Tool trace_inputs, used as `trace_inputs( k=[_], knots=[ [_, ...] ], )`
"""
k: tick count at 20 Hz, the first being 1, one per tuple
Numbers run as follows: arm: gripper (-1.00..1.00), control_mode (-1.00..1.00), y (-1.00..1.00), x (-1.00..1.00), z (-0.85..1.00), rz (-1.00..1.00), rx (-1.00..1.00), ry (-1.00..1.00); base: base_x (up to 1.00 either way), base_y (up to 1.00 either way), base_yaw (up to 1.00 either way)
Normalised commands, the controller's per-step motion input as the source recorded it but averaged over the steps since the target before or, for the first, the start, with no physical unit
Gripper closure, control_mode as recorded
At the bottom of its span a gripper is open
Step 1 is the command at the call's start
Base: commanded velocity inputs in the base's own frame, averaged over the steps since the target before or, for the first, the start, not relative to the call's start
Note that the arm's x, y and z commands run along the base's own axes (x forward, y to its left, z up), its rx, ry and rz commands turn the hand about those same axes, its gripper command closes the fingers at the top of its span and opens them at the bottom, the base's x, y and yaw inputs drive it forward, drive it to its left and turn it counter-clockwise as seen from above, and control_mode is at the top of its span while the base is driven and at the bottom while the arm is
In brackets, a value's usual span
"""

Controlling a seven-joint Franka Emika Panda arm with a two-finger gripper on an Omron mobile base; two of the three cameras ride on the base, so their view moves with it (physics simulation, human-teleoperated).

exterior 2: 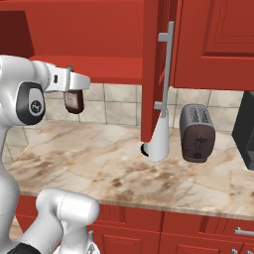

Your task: Move the ketchup and ketchup from the cabinet to the dining counter.

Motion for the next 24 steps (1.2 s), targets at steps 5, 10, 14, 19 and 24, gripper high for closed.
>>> trace_inputs(
  k=[5,10,14,19,24],
  knots=[
    [1.0,-1.0,0.0,0.0,0.0,0.0,0.0,0.0,0.0,0.0,0.0],
    [1.0,-1.0,0.0,0.0,0.0,0.0,0.0,0.0,0.0,0.0,0.0],
    [1.0,1.0,0.0,0.0,0.0,0.0,0.0,0.0,0.0,0.0,0.0],
    [1.0,1.0,0.0,0.0,0.0,0.0,0.0,0.0,0.0,0.0,0.0],
    [1.0,1.0,0.0,0.0,0.0,0.0,0.0,0.0,-0.26,-0.01,-0.02]
  ],
)
